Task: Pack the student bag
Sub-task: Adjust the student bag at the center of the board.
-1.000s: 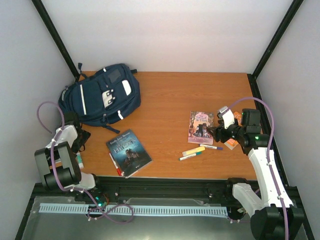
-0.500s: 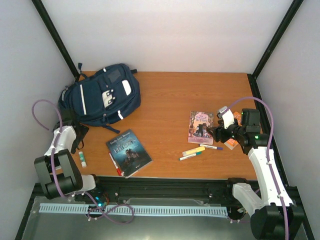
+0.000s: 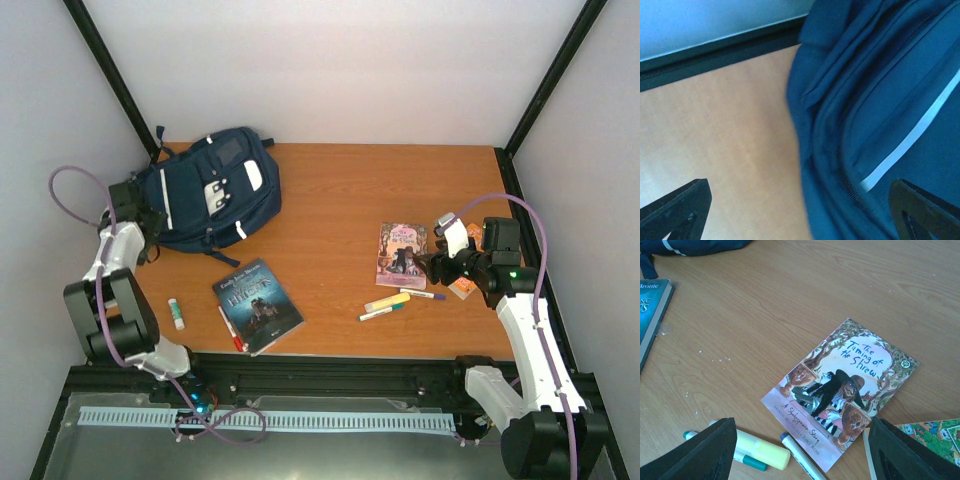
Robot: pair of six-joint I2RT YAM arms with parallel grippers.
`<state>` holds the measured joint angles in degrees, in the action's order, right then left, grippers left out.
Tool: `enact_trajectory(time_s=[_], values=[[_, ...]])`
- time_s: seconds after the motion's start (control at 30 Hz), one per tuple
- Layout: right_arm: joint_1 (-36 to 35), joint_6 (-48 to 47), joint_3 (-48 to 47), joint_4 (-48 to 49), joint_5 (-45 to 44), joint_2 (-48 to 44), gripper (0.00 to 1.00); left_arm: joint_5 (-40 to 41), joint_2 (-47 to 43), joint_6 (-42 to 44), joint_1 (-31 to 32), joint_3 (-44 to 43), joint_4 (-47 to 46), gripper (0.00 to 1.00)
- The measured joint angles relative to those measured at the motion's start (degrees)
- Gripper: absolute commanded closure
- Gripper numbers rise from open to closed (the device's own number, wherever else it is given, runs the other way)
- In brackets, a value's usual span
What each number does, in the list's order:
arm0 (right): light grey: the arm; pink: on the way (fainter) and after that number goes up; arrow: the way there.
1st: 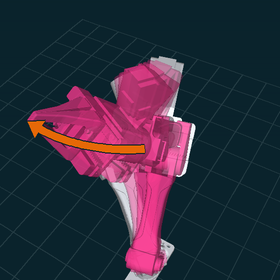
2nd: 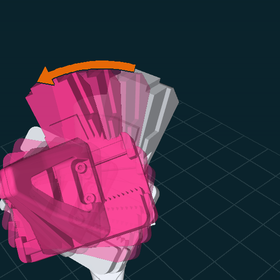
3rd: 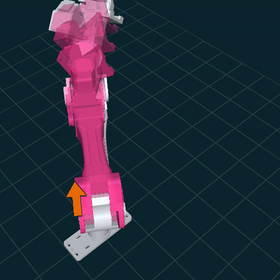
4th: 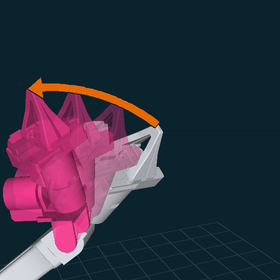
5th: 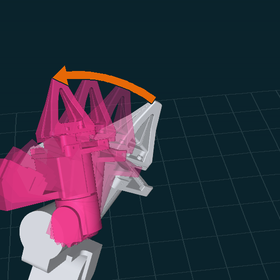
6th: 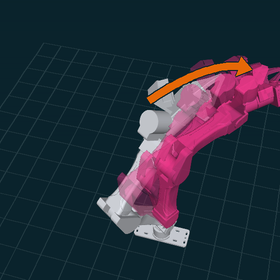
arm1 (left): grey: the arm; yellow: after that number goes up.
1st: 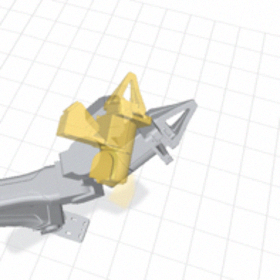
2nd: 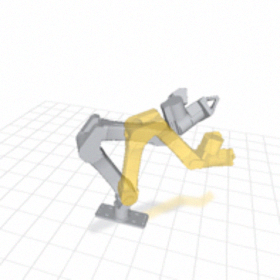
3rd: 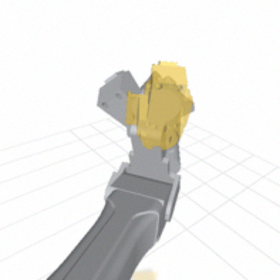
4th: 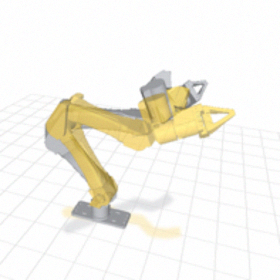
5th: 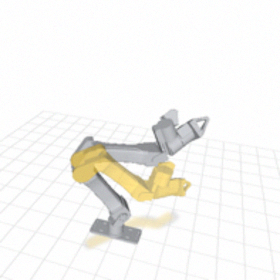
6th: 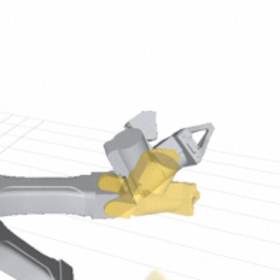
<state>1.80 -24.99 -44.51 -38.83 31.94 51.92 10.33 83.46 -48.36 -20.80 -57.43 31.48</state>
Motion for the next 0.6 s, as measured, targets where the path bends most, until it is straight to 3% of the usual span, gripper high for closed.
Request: enact_trajectory(time_s=[0.37,0.6], values=[[-0.1,0.0,0.0,0.0,-1.1,-0.7,0.26,1.9,20.0,-1.4,-0.1,-20.4,-0.5,0.02],[-0.1,0.0,0.0,0.0,-1.5,-0.9,0.26,2.5,26.3,-1.1,-0.2,-22.9,1.6,0.14]])
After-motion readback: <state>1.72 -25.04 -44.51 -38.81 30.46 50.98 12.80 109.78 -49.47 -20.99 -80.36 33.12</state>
